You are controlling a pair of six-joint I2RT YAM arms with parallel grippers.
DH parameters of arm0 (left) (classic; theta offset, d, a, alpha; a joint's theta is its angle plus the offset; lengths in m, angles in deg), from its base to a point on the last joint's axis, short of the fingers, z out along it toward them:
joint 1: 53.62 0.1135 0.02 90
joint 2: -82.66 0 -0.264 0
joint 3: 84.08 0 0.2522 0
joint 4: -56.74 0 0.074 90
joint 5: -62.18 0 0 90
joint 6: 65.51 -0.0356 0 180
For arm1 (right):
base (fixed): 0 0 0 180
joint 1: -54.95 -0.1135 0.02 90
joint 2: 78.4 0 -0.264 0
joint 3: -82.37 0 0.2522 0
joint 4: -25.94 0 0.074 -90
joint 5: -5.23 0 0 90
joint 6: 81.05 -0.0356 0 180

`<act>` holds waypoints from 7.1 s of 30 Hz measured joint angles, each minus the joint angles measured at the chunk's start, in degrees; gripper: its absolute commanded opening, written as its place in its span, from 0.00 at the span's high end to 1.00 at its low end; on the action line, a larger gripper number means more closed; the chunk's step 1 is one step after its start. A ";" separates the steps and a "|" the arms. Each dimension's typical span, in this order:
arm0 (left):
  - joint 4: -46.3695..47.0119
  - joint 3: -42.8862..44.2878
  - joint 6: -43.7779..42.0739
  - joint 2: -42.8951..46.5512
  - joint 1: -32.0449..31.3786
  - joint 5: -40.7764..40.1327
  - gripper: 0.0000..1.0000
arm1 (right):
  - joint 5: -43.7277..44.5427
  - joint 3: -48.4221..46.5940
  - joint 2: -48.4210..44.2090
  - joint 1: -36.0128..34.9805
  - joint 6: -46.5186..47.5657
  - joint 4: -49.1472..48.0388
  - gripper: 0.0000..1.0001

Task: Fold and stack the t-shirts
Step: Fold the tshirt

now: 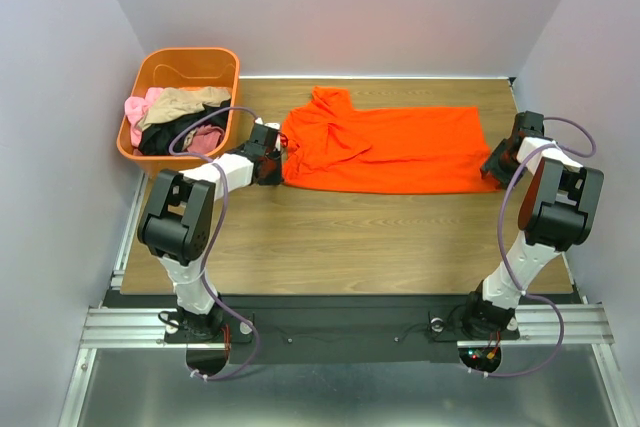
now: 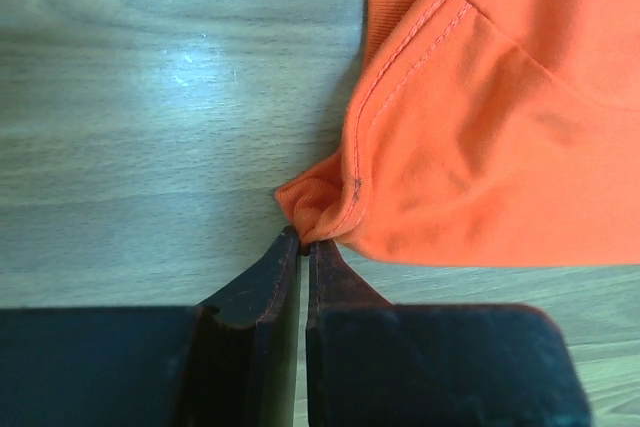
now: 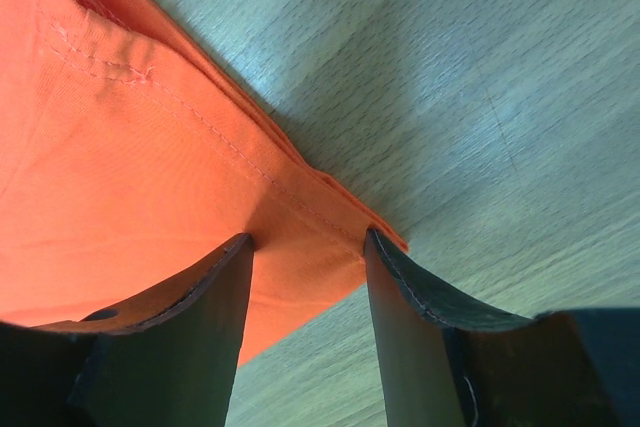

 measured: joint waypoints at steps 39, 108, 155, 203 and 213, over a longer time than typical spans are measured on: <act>-22.34 8.17 -4.66 9.73 -1.33 -10.14 0.27 | 1.07 -0.09 -7.13 -0.02 3.10 0.92 0.37; -23.67 33.92 6.16 -4.90 -6.99 3.41 0.14 | -4.92 -17.05 -0.26 -5.20 -0.13 16.85 0.38; -22.53 60.92 4.26 -36.11 -1.99 -2.23 0.19 | -1.62 -24.46 16.92 -5.22 1.03 6.58 0.64; -8.92 65.33 7.48 -43.91 -1.25 5.44 1.00 | -4.22 -24.35 16.87 -5.11 1.27 6.64 1.00; -3.41 56.11 8.81 -37.64 -0.87 6.21 1.00 | -5.64 -24.02 15.93 -5.09 1.27 6.93 1.00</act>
